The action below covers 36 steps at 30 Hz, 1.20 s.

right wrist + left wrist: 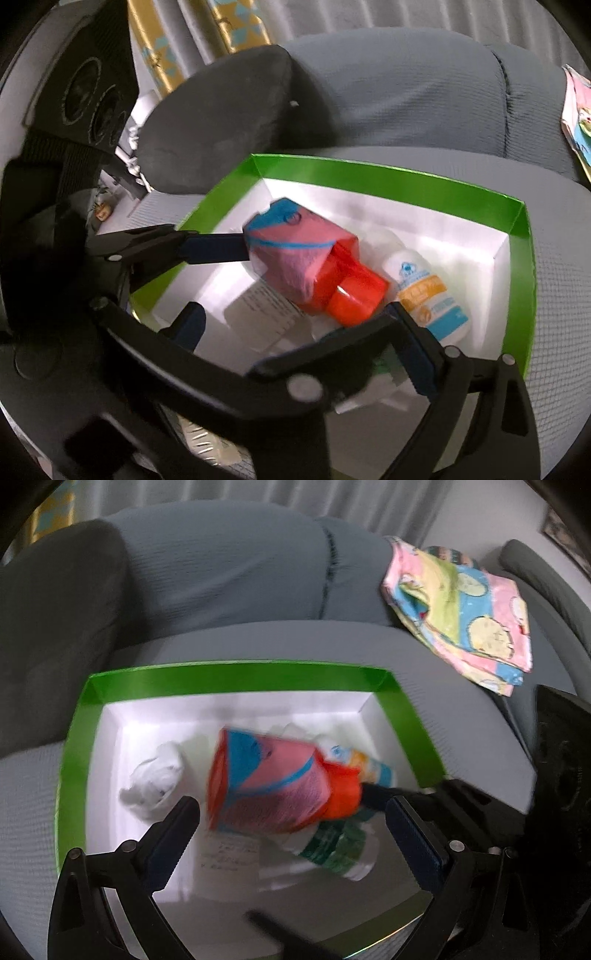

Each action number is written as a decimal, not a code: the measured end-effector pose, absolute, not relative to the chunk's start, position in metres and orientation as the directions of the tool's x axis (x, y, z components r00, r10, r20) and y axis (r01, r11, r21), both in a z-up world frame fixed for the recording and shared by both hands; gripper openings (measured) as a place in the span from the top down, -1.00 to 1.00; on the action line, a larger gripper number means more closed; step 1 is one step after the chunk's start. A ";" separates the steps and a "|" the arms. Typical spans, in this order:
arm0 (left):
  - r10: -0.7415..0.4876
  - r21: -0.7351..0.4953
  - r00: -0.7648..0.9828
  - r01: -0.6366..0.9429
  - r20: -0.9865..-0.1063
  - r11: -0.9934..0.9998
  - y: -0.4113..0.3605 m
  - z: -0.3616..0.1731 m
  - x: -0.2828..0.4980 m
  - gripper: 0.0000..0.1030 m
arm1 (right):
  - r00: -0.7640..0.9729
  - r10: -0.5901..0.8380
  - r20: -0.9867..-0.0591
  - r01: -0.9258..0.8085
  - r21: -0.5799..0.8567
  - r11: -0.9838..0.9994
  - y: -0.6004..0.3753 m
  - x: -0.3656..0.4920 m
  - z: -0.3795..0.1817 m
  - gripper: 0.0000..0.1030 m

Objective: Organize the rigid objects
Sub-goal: 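Lift the pink bottle into the green box and release it, then move the right gripper to the beige ribbed plastic strip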

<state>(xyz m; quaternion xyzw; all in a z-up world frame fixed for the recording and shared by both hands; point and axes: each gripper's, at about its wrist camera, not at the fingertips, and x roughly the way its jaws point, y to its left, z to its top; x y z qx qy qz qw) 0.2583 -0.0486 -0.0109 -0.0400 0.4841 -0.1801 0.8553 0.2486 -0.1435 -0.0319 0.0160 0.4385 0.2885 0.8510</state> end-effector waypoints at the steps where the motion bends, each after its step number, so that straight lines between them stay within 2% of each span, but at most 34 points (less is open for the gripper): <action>1: -0.331 -0.229 0.471 0.261 -0.818 0.938 -0.047 -0.010 0.256 -0.95 | 0.455 0.496 -0.740 -0.470 0.273 0.839 -0.146 0.248 -0.031 -0.91; 4: -0.264 -0.162 0.520 0.233 -0.812 0.959 -0.039 -0.002 0.242 -0.98 | 0.501 0.443 -0.743 -0.433 0.228 0.872 -0.157 0.239 -0.025 -0.95; 10: -0.209 -0.118 0.607 0.187 -0.767 0.975 -0.016 0.021 0.209 -0.98 | 0.604 0.333 -0.724 -0.345 0.139 0.928 -0.198 0.199 -0.001 -0.98; 20: -0.176 -0.060 0.677 0.191 -0.715 0.980 -0.014 0.049 0.145 -0.98 | 0.627 0.332 -0.705 -0.326 0.149 0.933 -0.209 0.153 0.014 -0.98; 28: -0.152 -0.025 0.698 0.189 -0.700 0.982 -0.007 0.051 0.091 -0.98 | 0.654 0.258 -0.711 -0.329 0.039 0.943 -0.186 0.100 0.025 -0.98; 36: -0.120 -0.028 0.696 0.142 -0.708 0.989 0.017 0.042 0.060 -0.98 | 0.652 0.261 -0.712 -0.371 0.000 0.929 -0.169 0.072 0.030 -0.98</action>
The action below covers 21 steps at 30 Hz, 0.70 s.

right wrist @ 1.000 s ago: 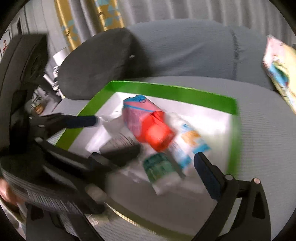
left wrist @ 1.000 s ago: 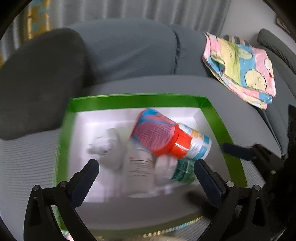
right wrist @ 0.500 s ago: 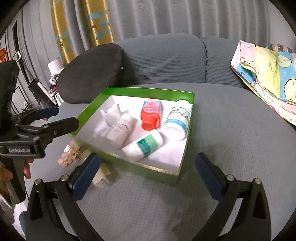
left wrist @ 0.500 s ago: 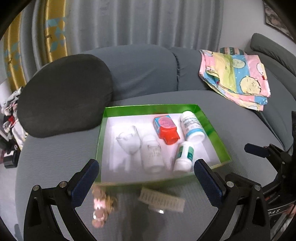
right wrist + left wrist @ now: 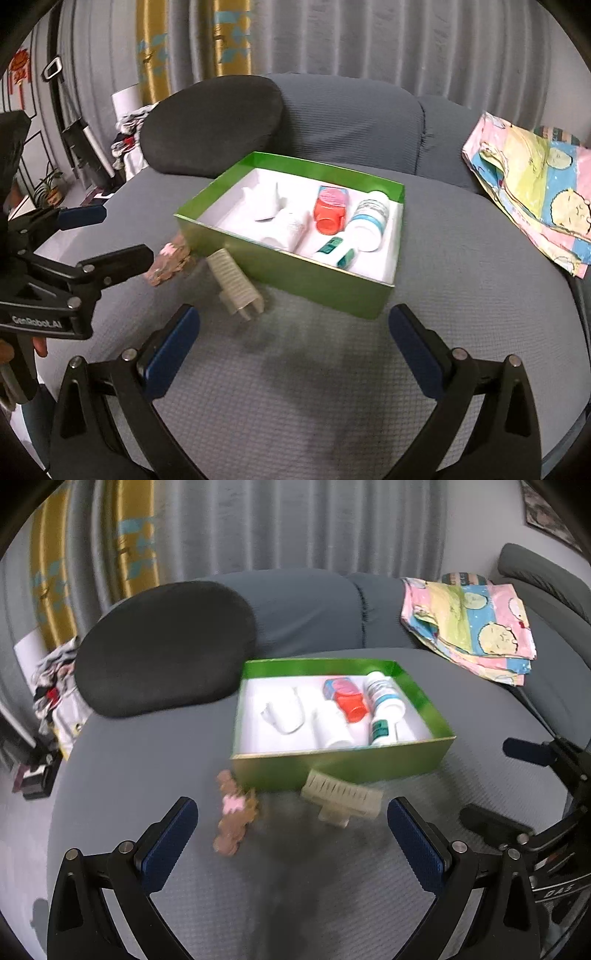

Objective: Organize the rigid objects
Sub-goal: 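Move the right gripper to the beige ribbed plastic strip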

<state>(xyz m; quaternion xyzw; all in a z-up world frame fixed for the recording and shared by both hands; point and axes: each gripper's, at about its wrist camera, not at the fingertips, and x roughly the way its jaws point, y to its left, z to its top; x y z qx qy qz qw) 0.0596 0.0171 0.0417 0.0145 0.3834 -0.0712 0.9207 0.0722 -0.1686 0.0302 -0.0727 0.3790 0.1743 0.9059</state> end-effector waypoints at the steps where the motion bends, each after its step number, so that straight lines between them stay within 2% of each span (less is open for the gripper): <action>1: -0.118 -0.030 0.693 0.138 -0.711 0.990 0.020 0.040 0.058 -0.98 | 0.652 0.263 -0.711 -0.378 -0.004 0.926 -0.166 0.068 0.031 -0.98; 9: -0.083 -0.039 0.680 0.079 -0.729 0.996 0.053 0.025 0.036 -0.98 | 0.644 0.274 -0.714 -0.404 -0.013 0.915 -0.155 0.054 0.030 -0.98; 21: -0.087 -0.153 0.609 -0.058 -0.789 0.987 0.121 -0.019 0.027 -0.98 | 0.518 0.333 -0.788 -0.453 0.077 0.888 -0.131 0.053 -0.013 -0.98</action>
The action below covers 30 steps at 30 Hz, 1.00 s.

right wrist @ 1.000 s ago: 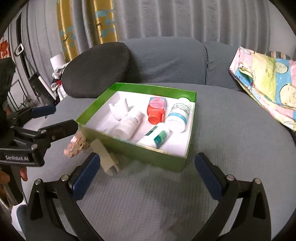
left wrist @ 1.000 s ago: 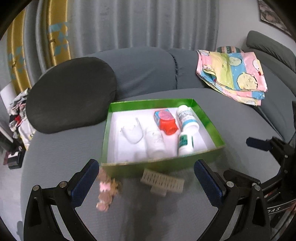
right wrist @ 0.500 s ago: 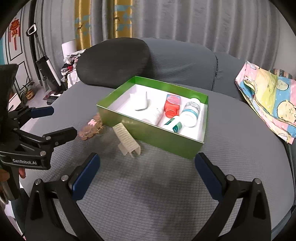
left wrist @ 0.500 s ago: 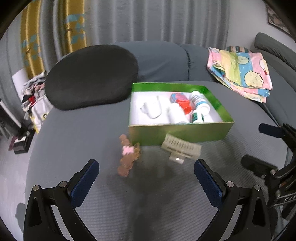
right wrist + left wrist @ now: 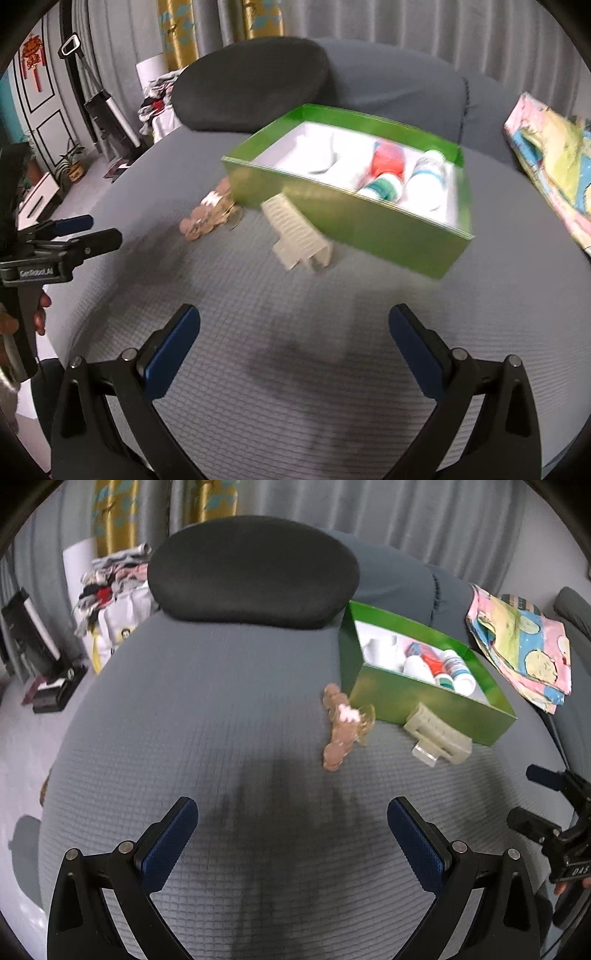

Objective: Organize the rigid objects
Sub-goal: 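Move the right gripper to the beige ribbed plastic strip, then grasp the beige plastic strip with the right gripper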

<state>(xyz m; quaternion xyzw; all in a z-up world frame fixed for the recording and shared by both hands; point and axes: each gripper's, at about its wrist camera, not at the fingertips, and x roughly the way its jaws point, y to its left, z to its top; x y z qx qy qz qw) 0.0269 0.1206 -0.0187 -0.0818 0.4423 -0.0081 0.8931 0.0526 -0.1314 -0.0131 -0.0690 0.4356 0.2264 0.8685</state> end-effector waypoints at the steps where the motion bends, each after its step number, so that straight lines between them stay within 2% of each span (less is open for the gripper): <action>1: -0.097 -0.160 0.603 -0.051 -0.792 0.986 0.119 -0.022 0.028 -0.98 | 0.509 0.341 -0.790 -0.456 0.089 0.886 -0.129 0.052 -0.017 -0.98; 9: -0.246 -0.238 0.542 0.086 -0.804 0.967 0.072 -0.037 0.050 -0.98 | 0.498 0.309 -0.810 -0.421 0.085 0.903 -0.128 0.071 -0.045 -0.96; 13: -0.314 -0.289 0.522 0.132 -0.793 0.948 0.047 -0.033 0.078 -0.98 | 0.505 0.332 -0.797 -0.461 0.076 0.884 -0.129 0.082 -0.050 -0.93; 19: -0.392 -0.371 0.497 0.146 -0.774 0.917 0.022 -0.036 0.115 -0.98 | 0.472 0.372 -0.799 -0.534 0.077 0.842 -0.128 0.107 -0.059 -0.72; 24: -0.390 -0.373 0.481 0.135 -0.786 0.918 0.011 -0.046 0.133 -0.98 | 0.428 0.445 -0.786 -0.568 0.149 0.809 -0.128 0.126 -0.068 -0.57; 30: -0.385 -0.363 0.475 0.141 -0.791 0.921 0.007 -0.051 0.140 -0.98 | 0.400 0.482 -0.779 -0.611 0.165 0.774 -0.119 0.133 -0.074 -0.33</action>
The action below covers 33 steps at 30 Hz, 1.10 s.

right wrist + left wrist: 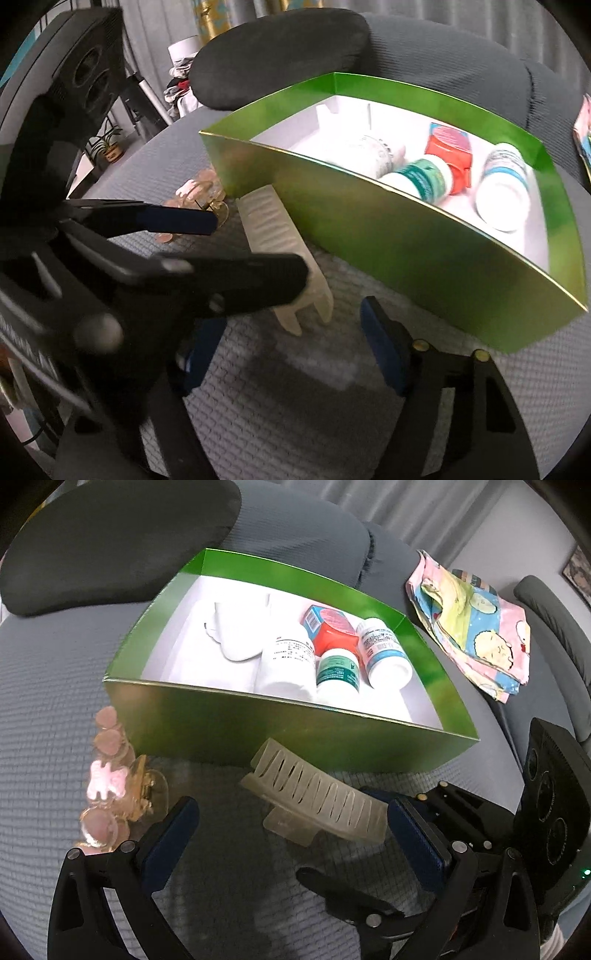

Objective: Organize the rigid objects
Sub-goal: 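Grasp the beige plastic strip with the right gripper, then carry the beige strip into the green box and open the right gripper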

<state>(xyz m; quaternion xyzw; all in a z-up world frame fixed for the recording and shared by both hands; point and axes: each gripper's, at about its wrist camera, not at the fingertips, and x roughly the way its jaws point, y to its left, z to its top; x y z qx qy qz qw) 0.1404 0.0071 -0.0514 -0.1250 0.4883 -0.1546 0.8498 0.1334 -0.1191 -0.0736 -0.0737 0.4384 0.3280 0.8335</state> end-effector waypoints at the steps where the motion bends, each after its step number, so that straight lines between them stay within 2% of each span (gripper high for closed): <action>1: -0.380 -0.358 0.476 0.141 -0.793 0.923 0.006 -0.052 0.142 -0.98 | 0.399 0.486 -0.777 -0.613 0.168 0.772 -0.119 0.134 -0.074 -0.32; 4: -0.380 -0.352 0.476 0.151 -0.793 0.924 0.003 -0.053 0.145 -0.96 | 0.391 0.505 -0.770 -0.624 0.182 0.760 -0.116 0.136 -0.074 -0.21; 8: -0.390 -0.355 0.468 0.164 -0.793 0.920 -0.002 -0.054 0.149 -0.81 | 0.389 0.501 -0.773 -0.626 0.178 0.760 -0.112 0.137 -0.077 -0.02; 11: -0.397 -0.359 0.464 0.173 -0.792 0.917 -0.004 -0.055 0.150 -0.64 | 0.391 0.502 -0.771 -0.623 0.179 0.762 -0.111 0.138 -0.078 0.20; 14: -0.405 -0.363 0.447 0.180 -0.798 0.914 -0.008 -0.057 0.152 -0.32 | 0.399 0.494 -0.772 -0.623 0.167 0.764 -0.110 0.136 -0.078 0.48; 24: -0.392 -0.333 0.456 0.207 -0.799 0.920 -0.016 -0.052 0.143 -0.21 | 0.402 0.508 -0.762 -0.645 0.158 0.747 -0.112 0.127 -0.075 0.53; 33: -0.384 -0.287 0.521 0.260 -0.762 0.922 -0.021 -0.010 0.121 -0.21 | 0.473 0.530 -0.704 -0.638 0.142 0.757 -0.118 0.106 -0.040 0.53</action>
